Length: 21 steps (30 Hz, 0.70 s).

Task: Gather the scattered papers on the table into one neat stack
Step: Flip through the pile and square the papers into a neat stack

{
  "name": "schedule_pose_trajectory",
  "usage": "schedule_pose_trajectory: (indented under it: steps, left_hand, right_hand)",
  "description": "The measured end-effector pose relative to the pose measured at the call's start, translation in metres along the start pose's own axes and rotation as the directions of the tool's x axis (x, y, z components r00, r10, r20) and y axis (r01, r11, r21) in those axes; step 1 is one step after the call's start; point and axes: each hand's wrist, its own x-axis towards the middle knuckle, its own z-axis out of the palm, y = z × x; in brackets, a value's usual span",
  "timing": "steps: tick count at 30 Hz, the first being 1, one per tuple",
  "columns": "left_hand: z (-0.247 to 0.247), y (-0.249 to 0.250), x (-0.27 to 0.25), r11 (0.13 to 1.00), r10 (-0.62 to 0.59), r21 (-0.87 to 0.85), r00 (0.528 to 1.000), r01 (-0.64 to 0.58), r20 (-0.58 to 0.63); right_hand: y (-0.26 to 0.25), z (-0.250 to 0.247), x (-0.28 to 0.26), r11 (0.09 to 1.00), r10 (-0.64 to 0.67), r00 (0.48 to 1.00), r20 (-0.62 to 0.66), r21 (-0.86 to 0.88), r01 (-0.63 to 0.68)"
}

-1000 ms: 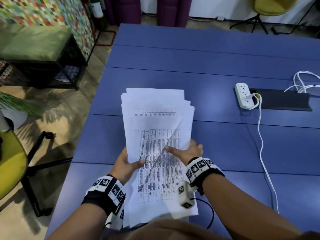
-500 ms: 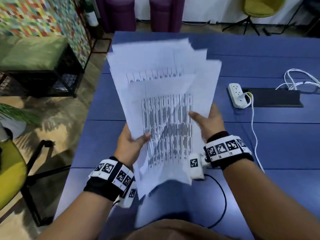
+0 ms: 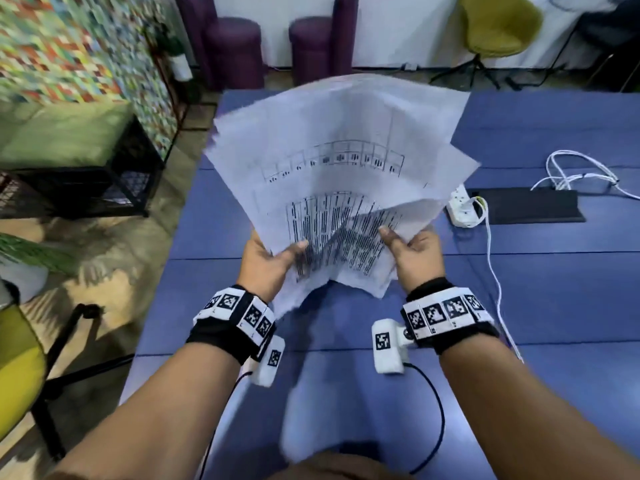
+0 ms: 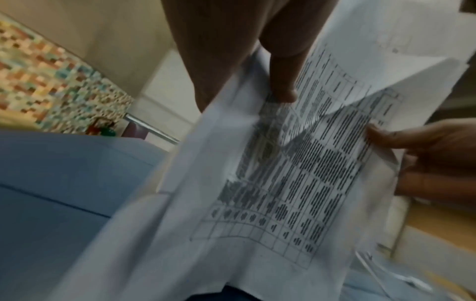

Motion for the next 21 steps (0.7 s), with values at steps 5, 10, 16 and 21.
schedule_pose_trajectory:
  steps: [5, 10, 16, 21]
  left_hand:
    - [-0.004, -0.004, 0.023, 0.990, -0.117, -0.070, 0.989, 0.123, 0.091]
    - [-0.007, -0.001, 0.042, 0.980, -0.145, -0.105, 0.970, 0.167, 0.197]
    - [0.003, 0.005, 0.044, 0.991, -0.126, -0.031, 0.986, 0.130, 0.105]
    - [0.015, 0.002, 0.043, 0.994, -0.055, -0.093, 0.998, 0.057, 0.030]
  right_hand:
    - [0.000, -0.007, 0.006, 0.990, 0.124, 0.992, 0.033, -0.076, -0.121]
    - [-0.009, -0.020, 0.021, 0.976, 0.179, 0.979, 0.097, -0.142, -0.164]
    - [-0.005, -0.018, 0.033, 0.979, 0.172, 0.984, 0.042, -0.119, -0.166]
    - [-0.010, -0.011, 0.029, 0.988, 0.135, 0.990, -0.027, -0.073, -0.137]
